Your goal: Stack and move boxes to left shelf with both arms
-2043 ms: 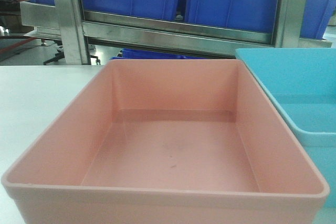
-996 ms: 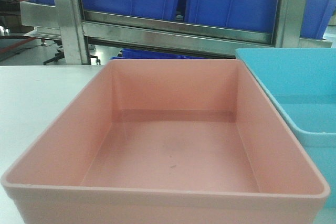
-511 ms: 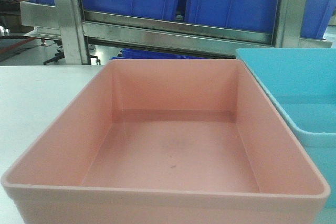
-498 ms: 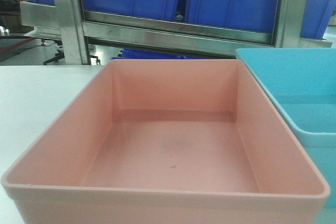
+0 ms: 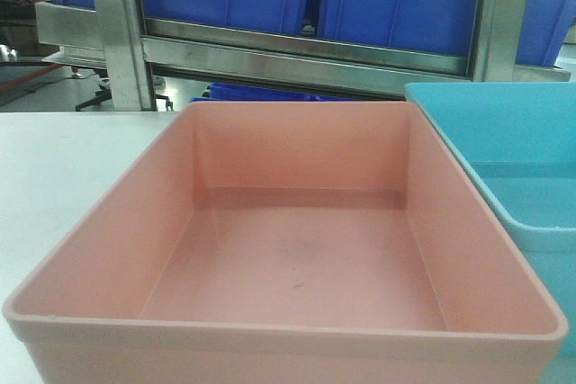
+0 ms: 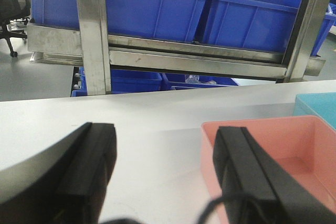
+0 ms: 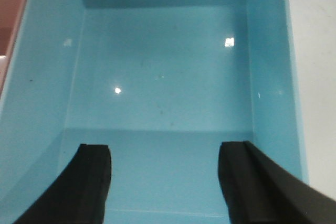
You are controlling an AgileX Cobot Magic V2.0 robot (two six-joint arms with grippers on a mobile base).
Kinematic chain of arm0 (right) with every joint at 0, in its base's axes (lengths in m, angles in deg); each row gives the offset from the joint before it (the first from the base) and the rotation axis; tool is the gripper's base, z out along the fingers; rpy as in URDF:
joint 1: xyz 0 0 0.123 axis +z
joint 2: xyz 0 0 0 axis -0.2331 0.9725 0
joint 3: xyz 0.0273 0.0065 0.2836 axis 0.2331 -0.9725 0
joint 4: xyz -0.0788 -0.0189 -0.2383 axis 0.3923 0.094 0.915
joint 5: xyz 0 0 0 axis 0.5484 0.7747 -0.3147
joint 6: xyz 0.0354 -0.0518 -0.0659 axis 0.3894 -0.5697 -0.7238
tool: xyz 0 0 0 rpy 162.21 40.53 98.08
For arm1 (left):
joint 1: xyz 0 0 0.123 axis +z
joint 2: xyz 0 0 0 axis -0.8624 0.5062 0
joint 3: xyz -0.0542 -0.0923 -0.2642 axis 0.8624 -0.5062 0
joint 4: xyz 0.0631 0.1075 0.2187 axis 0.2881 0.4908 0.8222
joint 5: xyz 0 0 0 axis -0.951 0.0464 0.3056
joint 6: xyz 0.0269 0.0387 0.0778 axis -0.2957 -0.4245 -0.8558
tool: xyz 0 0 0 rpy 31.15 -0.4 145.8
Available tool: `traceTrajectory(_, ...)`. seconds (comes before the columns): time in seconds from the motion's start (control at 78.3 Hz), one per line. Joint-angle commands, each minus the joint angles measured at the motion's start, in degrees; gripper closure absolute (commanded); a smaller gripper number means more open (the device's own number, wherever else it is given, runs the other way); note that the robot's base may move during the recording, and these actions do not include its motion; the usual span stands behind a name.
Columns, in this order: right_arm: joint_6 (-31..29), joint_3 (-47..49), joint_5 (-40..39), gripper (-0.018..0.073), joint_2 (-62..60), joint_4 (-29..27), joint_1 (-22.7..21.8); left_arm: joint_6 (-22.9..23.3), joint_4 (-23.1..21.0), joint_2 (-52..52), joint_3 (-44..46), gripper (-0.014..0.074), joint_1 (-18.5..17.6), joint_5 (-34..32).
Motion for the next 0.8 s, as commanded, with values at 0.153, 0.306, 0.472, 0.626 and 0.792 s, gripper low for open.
traceTrajectory(0.153,-7.5,13.0,3.7,0.0031,12.3,0.8,-7.0,-0.3,-0.3,0.6,1.6,0.0274,0.0,-4.6)
traceTrajectory(0.306,-10.4,19.8,6.9,0.0031,21.3,1.9,-10.4,-0.3,-0.3,0.6,1.6,0.0274,0.0,-4.6)
traceTrajectory(0.472,-12.5,24.6,8.1,0.0031,28.8,2.1,-11.3,-0.3,-0.3,0.6,1.6,0.0274,0.0,-4.6)
traceTrajectory(0.626,-13.1,29.1,9.1,0.0031,35.7,2.2,-12.3,-0.3,-0.3,0.6,1.6,0.0274,0.0,-4.6)
traceTrajectory(0.792,-14.5,32.0,9.6,0.0031,42.0,2.5,-12.8,-0.3,-0.3,0.6,1.6,0.0274,0.0,-4.6)
